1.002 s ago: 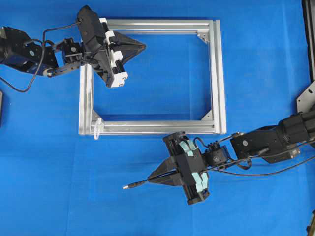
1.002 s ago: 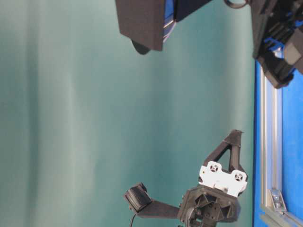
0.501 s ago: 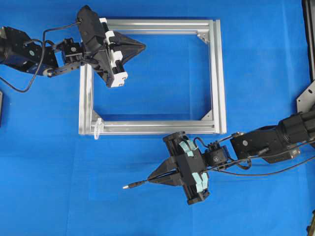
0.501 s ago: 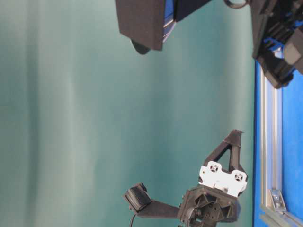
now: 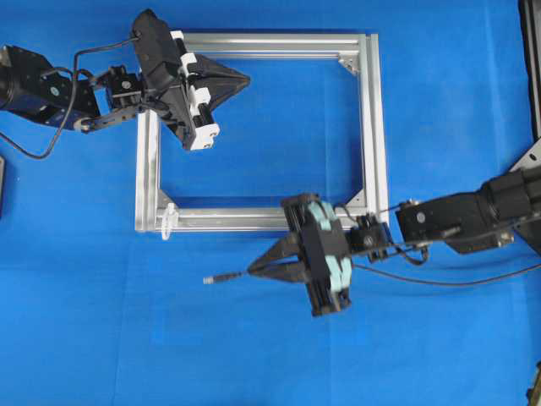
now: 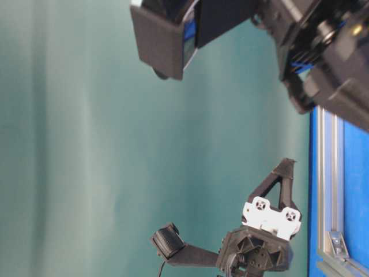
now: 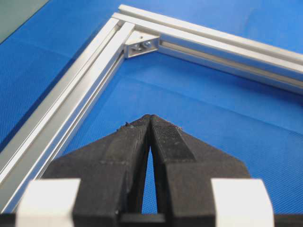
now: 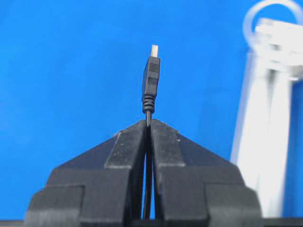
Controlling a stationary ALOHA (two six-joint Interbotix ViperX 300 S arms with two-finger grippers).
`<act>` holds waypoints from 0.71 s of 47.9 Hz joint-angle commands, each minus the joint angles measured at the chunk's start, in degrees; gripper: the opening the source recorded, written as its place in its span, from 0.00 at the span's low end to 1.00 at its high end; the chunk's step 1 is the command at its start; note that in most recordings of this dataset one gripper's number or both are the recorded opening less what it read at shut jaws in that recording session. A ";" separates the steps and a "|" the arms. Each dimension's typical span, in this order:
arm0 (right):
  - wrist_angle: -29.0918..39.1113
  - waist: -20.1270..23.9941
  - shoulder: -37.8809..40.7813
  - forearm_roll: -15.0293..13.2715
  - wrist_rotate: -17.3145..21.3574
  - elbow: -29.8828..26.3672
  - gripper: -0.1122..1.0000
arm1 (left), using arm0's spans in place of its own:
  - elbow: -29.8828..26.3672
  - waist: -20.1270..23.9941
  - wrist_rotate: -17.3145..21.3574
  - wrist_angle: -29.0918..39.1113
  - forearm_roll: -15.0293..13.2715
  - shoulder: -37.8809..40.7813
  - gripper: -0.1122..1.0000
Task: Insert the wire through the string loop located on the left side.
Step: 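Move the right gripper left toward the white zip-tie loop on the frame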
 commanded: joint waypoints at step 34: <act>0.35 -7.56 -2.11 -0.09 0.00 -0.62 0.10 | -0.70 0.09 -0.09 -0.26 0.09 -1.58 0.10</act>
